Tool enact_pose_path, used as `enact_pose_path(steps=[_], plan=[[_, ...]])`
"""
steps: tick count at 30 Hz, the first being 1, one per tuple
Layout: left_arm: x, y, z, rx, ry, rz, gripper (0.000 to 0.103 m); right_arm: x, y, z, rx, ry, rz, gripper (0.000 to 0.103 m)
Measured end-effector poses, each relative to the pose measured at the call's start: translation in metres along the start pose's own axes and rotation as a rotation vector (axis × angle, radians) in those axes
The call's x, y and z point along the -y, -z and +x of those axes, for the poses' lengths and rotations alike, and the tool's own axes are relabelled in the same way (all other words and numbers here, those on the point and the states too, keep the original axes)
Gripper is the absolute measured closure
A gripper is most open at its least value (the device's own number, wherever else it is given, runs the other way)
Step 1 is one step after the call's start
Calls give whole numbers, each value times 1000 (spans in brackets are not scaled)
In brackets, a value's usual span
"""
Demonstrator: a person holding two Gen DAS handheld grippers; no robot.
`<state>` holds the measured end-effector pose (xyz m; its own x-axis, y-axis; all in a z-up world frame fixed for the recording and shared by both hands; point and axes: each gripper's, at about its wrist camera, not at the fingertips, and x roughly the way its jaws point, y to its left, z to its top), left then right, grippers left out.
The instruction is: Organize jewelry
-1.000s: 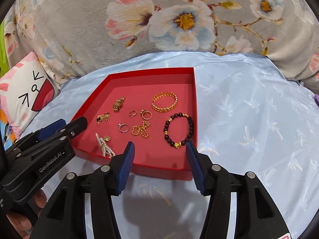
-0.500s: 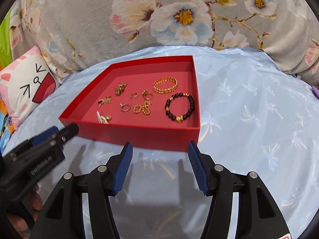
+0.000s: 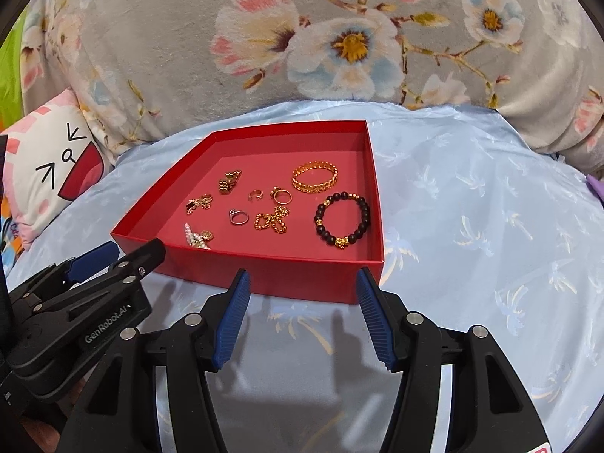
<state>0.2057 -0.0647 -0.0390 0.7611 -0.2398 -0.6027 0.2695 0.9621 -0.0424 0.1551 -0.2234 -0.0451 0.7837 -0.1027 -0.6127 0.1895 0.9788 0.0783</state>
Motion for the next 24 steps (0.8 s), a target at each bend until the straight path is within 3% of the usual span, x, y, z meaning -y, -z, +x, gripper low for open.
enact_pose_path(steps=[24], plan=[[13,-5,0,30,-63,53,43,2,-3,4,-9,0,10,45]])
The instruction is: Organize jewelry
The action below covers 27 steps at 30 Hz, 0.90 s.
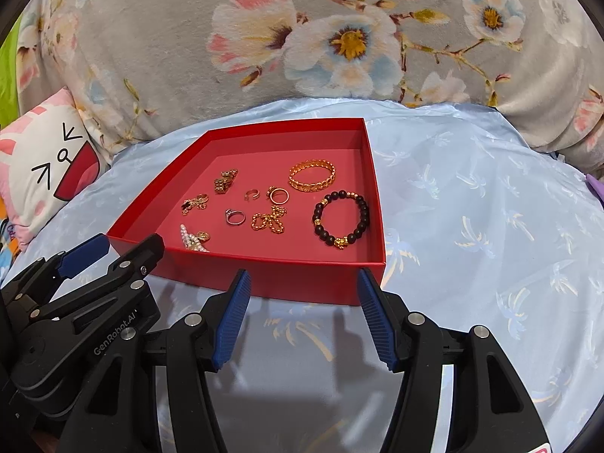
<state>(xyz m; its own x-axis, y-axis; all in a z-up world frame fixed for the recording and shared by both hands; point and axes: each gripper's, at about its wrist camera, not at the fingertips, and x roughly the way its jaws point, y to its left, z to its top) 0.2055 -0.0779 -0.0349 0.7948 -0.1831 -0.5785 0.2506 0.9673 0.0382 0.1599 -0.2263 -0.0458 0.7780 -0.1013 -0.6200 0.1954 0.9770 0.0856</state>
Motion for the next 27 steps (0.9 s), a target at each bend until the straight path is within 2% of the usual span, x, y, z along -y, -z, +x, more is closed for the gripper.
enact_pose_path(steps=[27], plan=[[3,2,-8,39,-62,23,42,4,-1,0,6,16,0,45]])
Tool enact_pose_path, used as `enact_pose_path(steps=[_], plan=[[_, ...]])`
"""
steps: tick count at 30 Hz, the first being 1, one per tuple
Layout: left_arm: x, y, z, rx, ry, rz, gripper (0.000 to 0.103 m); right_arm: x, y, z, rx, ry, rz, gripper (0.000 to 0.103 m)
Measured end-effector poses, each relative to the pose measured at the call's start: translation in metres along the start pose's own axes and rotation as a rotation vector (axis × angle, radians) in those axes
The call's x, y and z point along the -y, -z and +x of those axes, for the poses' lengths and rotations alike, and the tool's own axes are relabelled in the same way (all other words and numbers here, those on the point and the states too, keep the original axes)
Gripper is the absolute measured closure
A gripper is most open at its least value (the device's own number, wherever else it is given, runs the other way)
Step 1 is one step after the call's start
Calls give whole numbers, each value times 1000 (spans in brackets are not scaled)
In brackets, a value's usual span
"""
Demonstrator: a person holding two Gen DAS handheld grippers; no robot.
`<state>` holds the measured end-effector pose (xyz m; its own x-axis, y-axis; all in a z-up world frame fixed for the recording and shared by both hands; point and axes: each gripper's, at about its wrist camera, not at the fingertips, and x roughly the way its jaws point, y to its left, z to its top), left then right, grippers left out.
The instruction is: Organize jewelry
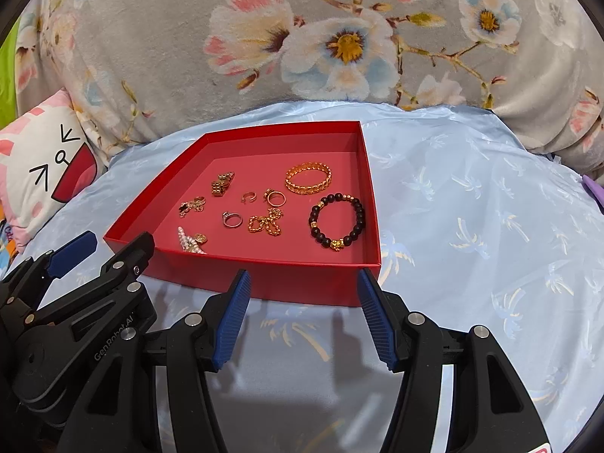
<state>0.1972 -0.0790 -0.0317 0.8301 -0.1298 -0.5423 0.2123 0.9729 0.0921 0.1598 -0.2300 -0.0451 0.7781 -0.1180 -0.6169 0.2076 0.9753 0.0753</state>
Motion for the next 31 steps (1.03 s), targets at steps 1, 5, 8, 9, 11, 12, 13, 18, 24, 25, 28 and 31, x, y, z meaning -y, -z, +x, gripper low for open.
enact_pose_path(steps=[1,5,8,9,11,12,13,18,24,25,28,31], plan=[[0,0,0,-2,1,1,42,-1,0,-1,1,0,1,45],[-1,-1,2,-11,9,0,42,0,0,-2,1,1,0,45],[-1,-1,2,-10,7,1,42,-1,0,-1,2,1,1,45],[-1,-1,2,-10,7,2,42,-1,0,-1,1,0,1,45],[-1,-1,2,-10,5,2,42,-1,0,-1,2,1,1,45],[-1,-1,2,-8,3,3,42,-1,0,-1,2,1,0,45],[-1,-1,2,-6,1,3,42,0,0,-1,2,2,0,45],[-1,0,0,1,-8,5,42,-1,0,-2,4,1,0,45],[-2,0,-1,-3,-16,4,42,-1,0,-2,5,1,-4,45],[-2,0,0,-4,-17,2,42,-1,0,-2,6,2,-7,45],[-3,-1,1,-10,-11,-5,41,-2,0,-2,7,4,-11,44],[-4,-1,1,-12,-10,-7,41,-2,0,-2,7,6,-12,44]])
